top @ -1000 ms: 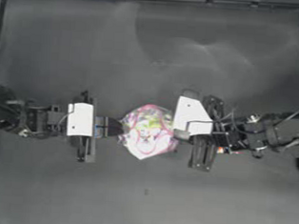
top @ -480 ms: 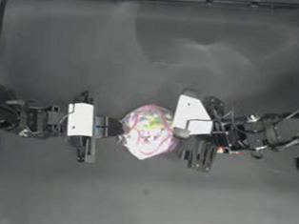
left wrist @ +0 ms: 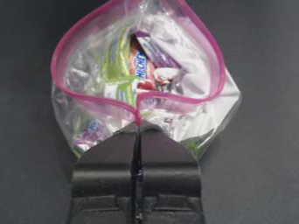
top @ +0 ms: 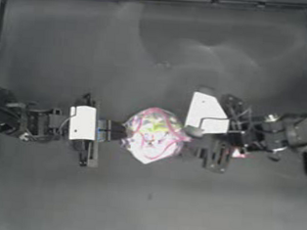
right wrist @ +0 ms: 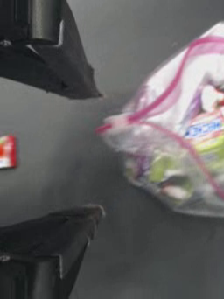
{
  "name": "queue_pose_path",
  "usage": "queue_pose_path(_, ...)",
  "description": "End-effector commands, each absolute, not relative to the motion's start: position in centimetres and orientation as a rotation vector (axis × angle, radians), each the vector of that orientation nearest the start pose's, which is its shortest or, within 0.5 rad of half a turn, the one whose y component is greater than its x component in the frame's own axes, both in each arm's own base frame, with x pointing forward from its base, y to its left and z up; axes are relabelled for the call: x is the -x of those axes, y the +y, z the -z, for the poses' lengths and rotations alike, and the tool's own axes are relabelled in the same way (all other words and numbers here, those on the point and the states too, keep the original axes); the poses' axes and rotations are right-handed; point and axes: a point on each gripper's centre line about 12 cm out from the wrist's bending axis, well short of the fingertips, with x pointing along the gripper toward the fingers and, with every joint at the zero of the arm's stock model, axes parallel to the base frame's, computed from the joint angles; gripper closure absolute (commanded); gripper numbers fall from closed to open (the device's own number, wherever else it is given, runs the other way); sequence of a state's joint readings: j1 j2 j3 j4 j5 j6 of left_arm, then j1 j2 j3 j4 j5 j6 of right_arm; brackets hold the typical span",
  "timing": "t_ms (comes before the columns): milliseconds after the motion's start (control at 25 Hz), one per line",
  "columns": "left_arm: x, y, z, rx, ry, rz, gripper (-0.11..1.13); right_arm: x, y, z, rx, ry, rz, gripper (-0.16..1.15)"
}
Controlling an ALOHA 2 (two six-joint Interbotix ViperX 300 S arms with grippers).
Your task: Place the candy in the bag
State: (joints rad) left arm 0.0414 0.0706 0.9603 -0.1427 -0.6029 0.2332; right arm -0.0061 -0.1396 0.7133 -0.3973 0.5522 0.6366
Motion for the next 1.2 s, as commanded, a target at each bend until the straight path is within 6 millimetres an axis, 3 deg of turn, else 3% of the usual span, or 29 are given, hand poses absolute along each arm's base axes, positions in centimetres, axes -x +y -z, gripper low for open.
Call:
queue_pose_path(40,-34.5,2.3,-12.6,-0.123,0.402,-0.095,0.93,-31.1,-2.3,-18.0,-0.201,1.033,0.342,0.0)
queue_pose_path(560,-34.5,2.3,-12.6,-0.123,0.402,-0.095,0.93,-27.6,-1.5,-16.3,-0.24,1.197,0.34,0.0)
queue_pose_path(1200,-34.6,2.3,-12.6,-0.123,0.402,-0.095,0.93,-26.3,-1.1,-14.2,-0.271,1.207,0.325,0.0)
